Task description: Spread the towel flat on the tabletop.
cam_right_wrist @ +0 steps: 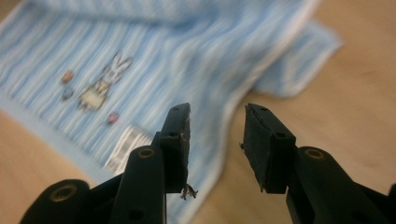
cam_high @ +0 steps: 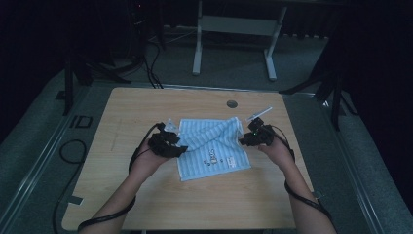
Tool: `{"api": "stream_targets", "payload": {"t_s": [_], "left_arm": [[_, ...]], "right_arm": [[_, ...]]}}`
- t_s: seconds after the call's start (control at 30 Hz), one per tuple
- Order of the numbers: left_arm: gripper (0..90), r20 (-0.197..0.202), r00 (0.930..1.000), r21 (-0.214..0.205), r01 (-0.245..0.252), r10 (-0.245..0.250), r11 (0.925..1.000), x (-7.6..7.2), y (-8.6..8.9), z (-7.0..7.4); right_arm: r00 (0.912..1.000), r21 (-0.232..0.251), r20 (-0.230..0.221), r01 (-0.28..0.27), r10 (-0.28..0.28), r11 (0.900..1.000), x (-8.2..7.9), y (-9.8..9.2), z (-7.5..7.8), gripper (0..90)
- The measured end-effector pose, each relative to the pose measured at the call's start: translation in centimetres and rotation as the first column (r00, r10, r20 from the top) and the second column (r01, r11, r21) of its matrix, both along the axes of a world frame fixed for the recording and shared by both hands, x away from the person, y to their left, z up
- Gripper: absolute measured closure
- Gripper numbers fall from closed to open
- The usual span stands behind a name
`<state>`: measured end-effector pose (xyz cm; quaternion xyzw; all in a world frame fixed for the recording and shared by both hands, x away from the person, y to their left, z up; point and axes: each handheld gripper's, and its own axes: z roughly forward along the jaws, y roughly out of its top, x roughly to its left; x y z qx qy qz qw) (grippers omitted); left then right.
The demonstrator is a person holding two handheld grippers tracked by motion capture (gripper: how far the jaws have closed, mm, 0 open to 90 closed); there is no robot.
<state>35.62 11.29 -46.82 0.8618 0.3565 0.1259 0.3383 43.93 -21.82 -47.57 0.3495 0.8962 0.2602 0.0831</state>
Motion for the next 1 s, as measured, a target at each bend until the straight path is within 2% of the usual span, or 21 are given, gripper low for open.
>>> {"api": "stream_targets", "payload": {"t_s": [0.03,0.07,0.13,0.17,0.33,0.43,0.53,0.57,0.67,0.77,0.8,0.83,0.87,0.9,0.93,0.97,1.0], "left_arm": [[53.2,-0.034,0.9979,0.013,0.056,-0.055,0.9984,-0.5,-1.2,-1.0],[53.2,-0.043,0.9970,0.019,0.065,-0.064,0.9977,-0.5,-1.6,-1.4],[53.2,-0.043,0.9970,0.019,0.065,-0.064,0.9977,-0.5,-1.6,-1.4],[53.1,-0.072,0.9940,0.061,0.086,-0.082,0.9944,-0.6,-2.5,-2.9],[53.0,-0.132,0.9872,0.075,0.101,-0.090,0.9921,-0.4,-3.3,-5.6],[53.0,-0.153,0.9838,0.099,0.110,-0.094,0.9889,-0.3,-3.4,-6.4],[52.8,-0.156,0.9833,0.093,0.110,-0.094,0.9896,-0.3,-3.3,-6.8],[51.6,-0.150,0.9840,0.091,0.111,-0.096,0.9897,-0.4,-3.2,-6.8],[43.3,-0.153,0.9827,0.091,0.119,-0.104,0.9887,-0.6,-3.2,-6.9],[39.5,-0.129,0.9829,0.133,0.149,-0.132,0.9798,-1.2,-3.7,-6.9],[44.4,-0.118,0.9823,0.146,0.162,-0.146,0.9759,-1.5,-3.9,-6.9],[49.4,-0.114,0.9826,0.140,0.162,-0.146,0.9768,-1.5,-4.0,-6.9],[61.6,-0.114,0.9826,0.140,0.162,-0.146,0.9768,-1.5,-4.0,-6.9],[61.6,-0.120,0.9818,0.129,0.163,-0.147,0.9783,-1.5,-4.0,-6.8],[75.0,-0.120,0.9818,0.129,0.163,-0.147,0.9783,-1.5,-4.0,-6.8],[75.0,-0.141,0.9796,0.106,0.159,-0.143,0.9815,-1.4,-4.1,-6.8],[84.0,-0.141,0.9792,0.112,0.162,-0.146,0.9804,-1.3,-4.1,-6.7]], "right_arm": [[0.9998,-0.018,-0.006,-0.019,0.019,0.9997,-0.7,0.5,-1.0,61.5],[0.9996,-0.025,-0.011,-0.024,0.024,0.9994,-0.9,0.7,-1.5,61.8],[0.9995,-0.028,-0.010,-0.031,0.031,0.9991,-1.1,0.8,-1.8,61.8],[0.9993,-0.031,-0.022,-0.033,0.032,0.9990,-1.3,1.0,-2.6,61.6],[0.9985,-0.053,-0.018,-0.053,0.052,0.9972,-2.1,1.3,-3.6,61.6],[0.9968,-0.073,-0.020,-0.078,0.077,0.9942,-2.9,1.5,-4.4,62.3],[0.9965,-0.095,-0.019,-0.083,0.082,0.9920,-3.3,1.7,-4.8,62.3],[0.9956,-0.106,-0.011,-0.094,0.093,0.9899,-3.9,1.7,-5.3,62.0],[0.9956,-0.083,-0.004,-0.093,0.093,0.9922,-4.9,1.2,-5.4,62.6],[0.9961,-0.067,0.008,-0.087,0.088,0.9940,-5.4,1.0,-5.5,65.5],[0.9959,-0.062,0.012,-0.089,0.090,0.9941,-6.1,0.9,-5.6,76.5],[0.9949,-0.067,0.015,-0.099,0.100,0.9929,-6.3,1.0,-5.5,81.0],[0.9941,-0.076,0.014,-0.106,0.107,0.9915,-6.5,1.1,-5.5,84.2],[0.9941,-0.076,0.014,-0.106,0.107,0.9915,-6.5,1.1,-5.5,84.2],[0.9941,-0.076,0.014,-0.106,0.107,0.9915,-6.5,1.1,-5.5,84.2],[0.9927,-0.090,0.011,-0.118,0.120,0.9889,-6.7,1.3,-5.4,85.7],[0.9914,-0.113,0.010,-0.129,0.131,0.9853,-6.9,1.6,-5.3,87.0]]}}
